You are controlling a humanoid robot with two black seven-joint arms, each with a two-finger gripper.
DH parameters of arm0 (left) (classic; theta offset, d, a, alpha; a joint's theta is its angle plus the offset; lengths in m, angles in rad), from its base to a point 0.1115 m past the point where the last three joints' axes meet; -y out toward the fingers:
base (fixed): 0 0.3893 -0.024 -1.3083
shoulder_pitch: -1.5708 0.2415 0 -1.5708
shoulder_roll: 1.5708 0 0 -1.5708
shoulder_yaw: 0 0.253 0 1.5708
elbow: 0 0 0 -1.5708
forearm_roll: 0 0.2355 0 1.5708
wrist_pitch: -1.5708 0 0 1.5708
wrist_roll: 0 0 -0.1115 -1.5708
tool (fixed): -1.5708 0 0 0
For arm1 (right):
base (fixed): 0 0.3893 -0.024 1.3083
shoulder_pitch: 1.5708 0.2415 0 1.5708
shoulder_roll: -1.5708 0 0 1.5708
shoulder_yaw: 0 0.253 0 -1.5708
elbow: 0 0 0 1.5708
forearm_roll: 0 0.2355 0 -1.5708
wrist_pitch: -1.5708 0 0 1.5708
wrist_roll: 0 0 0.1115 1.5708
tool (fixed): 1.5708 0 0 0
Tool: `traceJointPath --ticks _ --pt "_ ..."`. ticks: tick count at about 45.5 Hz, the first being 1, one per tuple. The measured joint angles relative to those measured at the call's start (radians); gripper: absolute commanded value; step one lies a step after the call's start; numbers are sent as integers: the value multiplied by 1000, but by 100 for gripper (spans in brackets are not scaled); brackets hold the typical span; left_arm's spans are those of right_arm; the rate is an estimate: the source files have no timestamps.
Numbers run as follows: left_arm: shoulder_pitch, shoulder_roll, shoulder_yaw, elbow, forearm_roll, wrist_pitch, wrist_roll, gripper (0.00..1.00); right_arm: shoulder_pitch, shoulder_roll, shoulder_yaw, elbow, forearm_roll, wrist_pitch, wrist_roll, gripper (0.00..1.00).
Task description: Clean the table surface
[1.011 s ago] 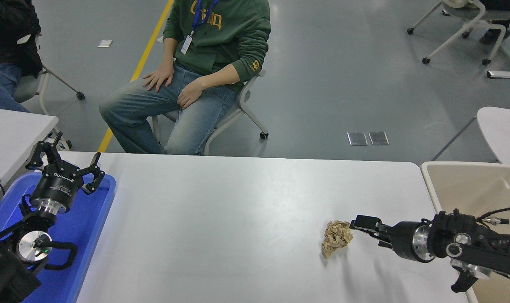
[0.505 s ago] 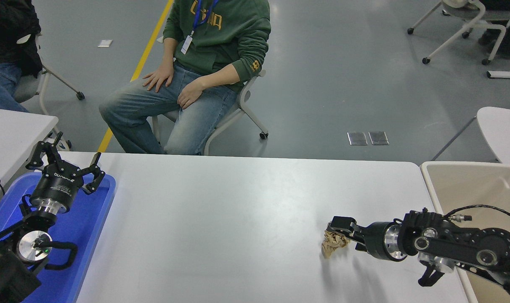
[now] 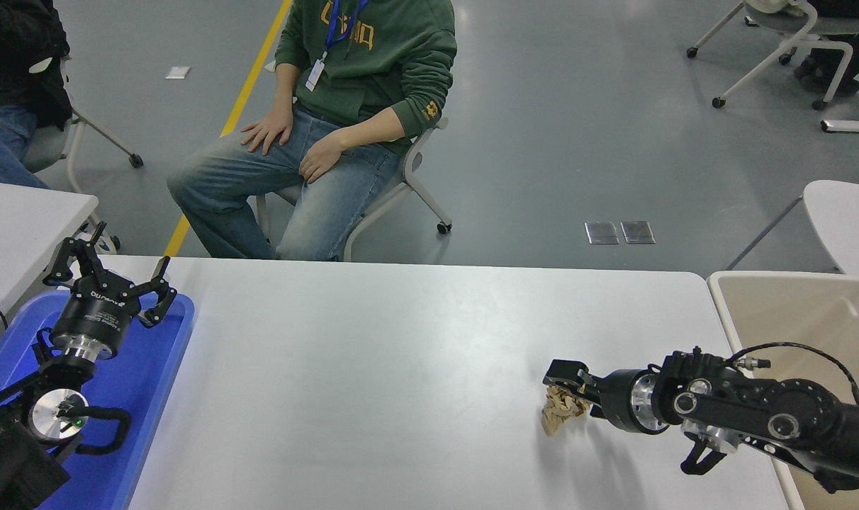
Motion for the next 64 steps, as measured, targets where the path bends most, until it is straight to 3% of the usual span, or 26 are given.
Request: traceJointPath --ticks 18,23,27,43,46,50,51,64 --pt "0 0 0 0 0 0 0 100 1 58 0 -51 1 0 -14 97" --pt "0 0 0 0 0 0 0 100 4 72 -4 -64 1 2 -17 86" --pt "0 0 0 0 0 0 0 100 7 80 -6 -71 1 5 -24 66" --pt "0 0 0 0 0 0 0 100 16 92 -13 -83 -1 28 -72 37" --pt "0 0 0 0 0 0 0 100 20 93 -14 -84 -1 30 -85 26" --pt "0 0 0 0 0 0 0 100 26 94 -14 -84 -1 35 -101 2" --pt "0 0 0 0 0 0 0 100 28 94 -14 -84 0 36 -104 0" --pt "0 0 0 0 0 0 0 100 58 94 -14 -80 66 72 -162 0"
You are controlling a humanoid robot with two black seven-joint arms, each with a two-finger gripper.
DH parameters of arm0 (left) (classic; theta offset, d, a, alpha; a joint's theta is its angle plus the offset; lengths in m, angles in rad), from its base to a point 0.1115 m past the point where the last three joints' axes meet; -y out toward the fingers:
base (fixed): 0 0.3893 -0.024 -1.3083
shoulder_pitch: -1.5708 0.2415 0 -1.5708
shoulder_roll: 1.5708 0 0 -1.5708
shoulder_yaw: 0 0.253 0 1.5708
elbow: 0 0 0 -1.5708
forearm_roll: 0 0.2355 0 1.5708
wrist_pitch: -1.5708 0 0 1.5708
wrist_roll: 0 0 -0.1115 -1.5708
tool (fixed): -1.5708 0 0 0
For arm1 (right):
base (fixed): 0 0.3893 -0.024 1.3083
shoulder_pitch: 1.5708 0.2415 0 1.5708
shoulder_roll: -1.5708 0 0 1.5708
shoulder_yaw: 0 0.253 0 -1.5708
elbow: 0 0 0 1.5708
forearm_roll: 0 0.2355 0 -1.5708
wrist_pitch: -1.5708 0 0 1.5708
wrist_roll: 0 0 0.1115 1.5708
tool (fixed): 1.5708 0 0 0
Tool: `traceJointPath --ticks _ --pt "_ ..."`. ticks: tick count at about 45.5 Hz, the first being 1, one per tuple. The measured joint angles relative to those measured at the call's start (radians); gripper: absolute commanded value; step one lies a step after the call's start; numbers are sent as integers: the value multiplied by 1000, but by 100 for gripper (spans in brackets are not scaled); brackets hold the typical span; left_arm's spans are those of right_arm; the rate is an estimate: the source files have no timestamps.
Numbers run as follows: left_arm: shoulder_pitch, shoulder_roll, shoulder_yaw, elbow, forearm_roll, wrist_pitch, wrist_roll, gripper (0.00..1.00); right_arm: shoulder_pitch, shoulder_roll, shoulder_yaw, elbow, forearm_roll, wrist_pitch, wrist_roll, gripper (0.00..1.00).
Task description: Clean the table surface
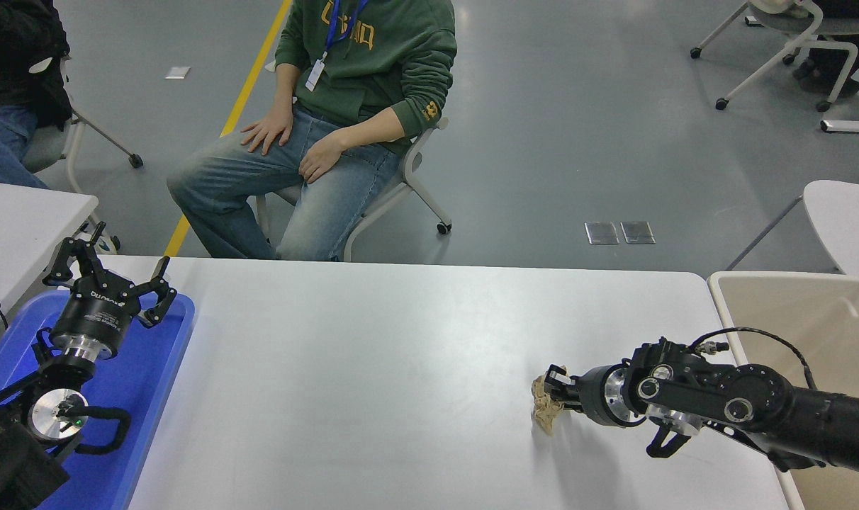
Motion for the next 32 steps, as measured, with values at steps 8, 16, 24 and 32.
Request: traceJointPath --ticks 8,16,24,32 --pt "0 0 0 0 0 0 0 100 14 -3 0 2 25 10 -15 0" --pt "0 0 0 0 0 0 0 100 22 -9 3 5 39 15 -21 0" --pt "0 0 0 0 0 0 0 100 43 -43 6 23 61 29 -24 0" --pt "0 0 0 0 0 0 0 100 91 -125 11 76 87 52 -25 0"
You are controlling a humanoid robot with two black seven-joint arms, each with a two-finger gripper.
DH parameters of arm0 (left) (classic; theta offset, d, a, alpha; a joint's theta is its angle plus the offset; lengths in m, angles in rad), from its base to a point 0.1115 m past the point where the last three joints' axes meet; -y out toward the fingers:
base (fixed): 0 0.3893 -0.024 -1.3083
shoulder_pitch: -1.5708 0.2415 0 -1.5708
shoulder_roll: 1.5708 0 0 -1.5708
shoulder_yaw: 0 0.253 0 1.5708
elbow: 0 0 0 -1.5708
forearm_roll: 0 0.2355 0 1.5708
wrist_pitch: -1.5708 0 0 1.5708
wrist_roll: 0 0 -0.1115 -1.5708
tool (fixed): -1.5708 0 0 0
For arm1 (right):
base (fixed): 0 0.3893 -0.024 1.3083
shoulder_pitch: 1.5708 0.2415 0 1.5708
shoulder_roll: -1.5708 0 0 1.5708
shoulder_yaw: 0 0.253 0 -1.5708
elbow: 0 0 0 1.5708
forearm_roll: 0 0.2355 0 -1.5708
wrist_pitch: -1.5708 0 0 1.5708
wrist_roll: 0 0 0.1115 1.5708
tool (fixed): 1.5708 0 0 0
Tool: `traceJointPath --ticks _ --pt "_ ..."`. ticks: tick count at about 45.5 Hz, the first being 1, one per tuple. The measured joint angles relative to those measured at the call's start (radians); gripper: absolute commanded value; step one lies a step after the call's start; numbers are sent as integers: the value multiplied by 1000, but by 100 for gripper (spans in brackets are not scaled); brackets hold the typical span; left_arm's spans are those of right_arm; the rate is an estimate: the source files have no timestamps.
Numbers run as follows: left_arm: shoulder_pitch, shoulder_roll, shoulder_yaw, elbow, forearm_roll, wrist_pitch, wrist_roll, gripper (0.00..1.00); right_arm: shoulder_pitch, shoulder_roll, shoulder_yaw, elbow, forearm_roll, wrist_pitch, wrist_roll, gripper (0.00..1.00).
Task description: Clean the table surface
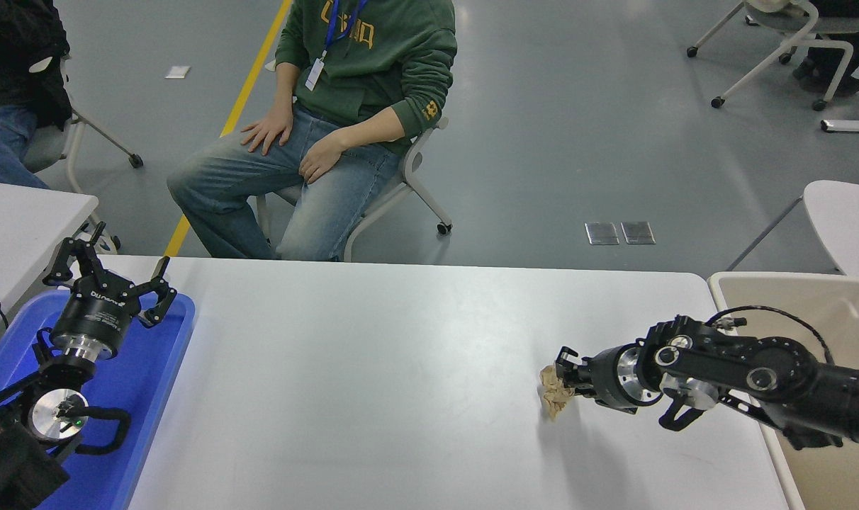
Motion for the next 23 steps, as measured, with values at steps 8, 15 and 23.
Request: traceJointPath --ticks 8,15,23 --pt "0 0 0 0 0 0 0 100 65 -129 2 85 28 34 -1 0" --pt "0 0 0 0 0 0 0 100 132 -262 2 160 47 76 -1 0" --pt "0 0 0 0 0 0 0 100 212 -413 3 218 67 149 0 0"
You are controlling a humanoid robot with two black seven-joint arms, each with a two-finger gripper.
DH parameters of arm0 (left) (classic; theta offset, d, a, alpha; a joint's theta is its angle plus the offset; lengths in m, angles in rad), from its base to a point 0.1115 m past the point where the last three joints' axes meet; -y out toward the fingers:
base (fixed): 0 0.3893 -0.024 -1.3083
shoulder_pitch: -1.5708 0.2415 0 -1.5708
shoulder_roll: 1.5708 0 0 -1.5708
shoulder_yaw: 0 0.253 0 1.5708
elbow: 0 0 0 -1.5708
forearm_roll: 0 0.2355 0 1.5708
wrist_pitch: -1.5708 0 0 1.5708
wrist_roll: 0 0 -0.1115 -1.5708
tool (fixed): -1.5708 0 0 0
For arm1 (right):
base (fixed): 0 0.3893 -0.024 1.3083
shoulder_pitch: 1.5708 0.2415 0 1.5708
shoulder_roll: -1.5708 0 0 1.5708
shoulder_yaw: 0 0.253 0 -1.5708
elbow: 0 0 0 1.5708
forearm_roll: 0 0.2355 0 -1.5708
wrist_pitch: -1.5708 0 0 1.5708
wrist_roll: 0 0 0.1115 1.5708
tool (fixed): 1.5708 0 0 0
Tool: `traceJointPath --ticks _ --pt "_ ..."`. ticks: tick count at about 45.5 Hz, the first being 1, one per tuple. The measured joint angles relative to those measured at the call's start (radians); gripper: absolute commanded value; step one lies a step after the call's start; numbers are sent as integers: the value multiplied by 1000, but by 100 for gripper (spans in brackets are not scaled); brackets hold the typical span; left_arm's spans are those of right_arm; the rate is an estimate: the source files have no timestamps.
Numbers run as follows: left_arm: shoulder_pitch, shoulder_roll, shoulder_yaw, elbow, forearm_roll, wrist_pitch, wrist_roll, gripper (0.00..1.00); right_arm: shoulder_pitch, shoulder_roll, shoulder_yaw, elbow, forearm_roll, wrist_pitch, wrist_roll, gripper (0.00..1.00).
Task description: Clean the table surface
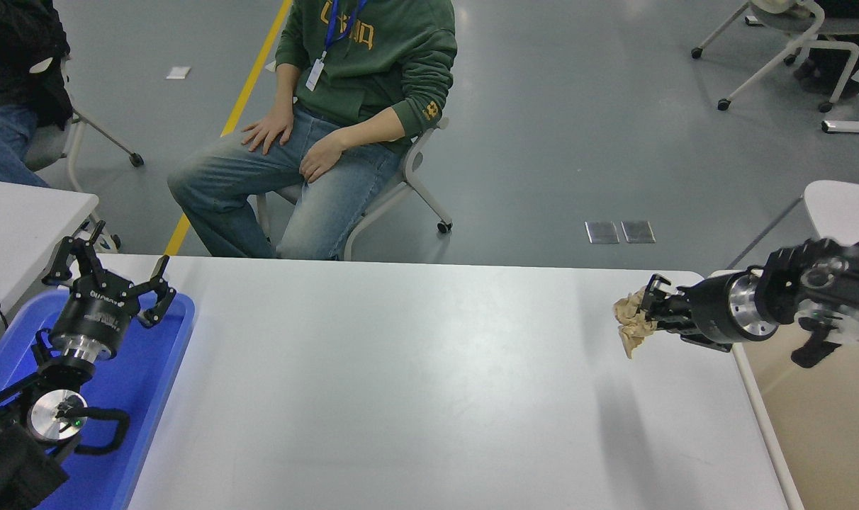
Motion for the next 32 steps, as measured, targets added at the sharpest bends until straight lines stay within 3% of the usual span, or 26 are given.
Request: traceJointPath --ticks 14,32 --pt "0 0 0 0 0 0 0 100 117 -221 3 54 14 135 0 0" --pt "0 0 0 0 0 0 0 100 155 -302 4 68 17 192 0 0"
